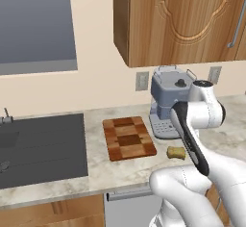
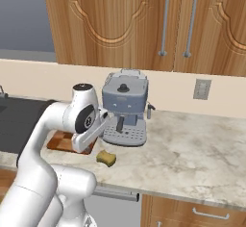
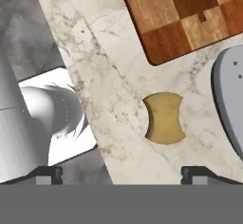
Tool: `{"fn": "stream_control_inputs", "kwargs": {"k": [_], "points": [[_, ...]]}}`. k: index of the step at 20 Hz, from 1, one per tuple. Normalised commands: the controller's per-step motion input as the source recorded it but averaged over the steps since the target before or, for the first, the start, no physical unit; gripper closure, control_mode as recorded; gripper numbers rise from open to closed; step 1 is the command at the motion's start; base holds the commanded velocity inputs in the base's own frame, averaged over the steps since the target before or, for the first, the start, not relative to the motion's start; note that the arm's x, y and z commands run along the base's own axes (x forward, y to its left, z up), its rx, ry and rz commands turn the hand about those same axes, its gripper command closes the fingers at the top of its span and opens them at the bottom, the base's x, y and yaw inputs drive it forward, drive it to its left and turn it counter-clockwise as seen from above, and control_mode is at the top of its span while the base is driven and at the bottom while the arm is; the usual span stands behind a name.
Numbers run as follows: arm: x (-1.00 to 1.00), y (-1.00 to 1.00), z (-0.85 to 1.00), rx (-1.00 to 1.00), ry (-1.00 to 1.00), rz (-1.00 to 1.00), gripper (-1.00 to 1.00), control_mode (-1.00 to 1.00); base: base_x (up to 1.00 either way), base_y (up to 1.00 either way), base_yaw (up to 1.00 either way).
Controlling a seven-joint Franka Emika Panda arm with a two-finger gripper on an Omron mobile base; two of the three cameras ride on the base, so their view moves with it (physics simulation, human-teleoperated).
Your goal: Pick up the sponge from the counter and clean the cutting board by briefly scrubbing or pressing down on the cutting board. Once finished, release the sponge.
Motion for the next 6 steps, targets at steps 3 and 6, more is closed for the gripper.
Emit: {"fn": "stream_control_inputs", "kwargs": {"k": [3, 6], "points": [[-0.04, 0.00, 0.38, 0.00, -0.13, 0.00, -1.00, -1.00, 0.00, 0.00, 0.00], [-0.01, 0.02, 0.38, 0.00, -0.14, 0.00, -1.00, -1.00, 0.00, 0.00, 0.00]]}}
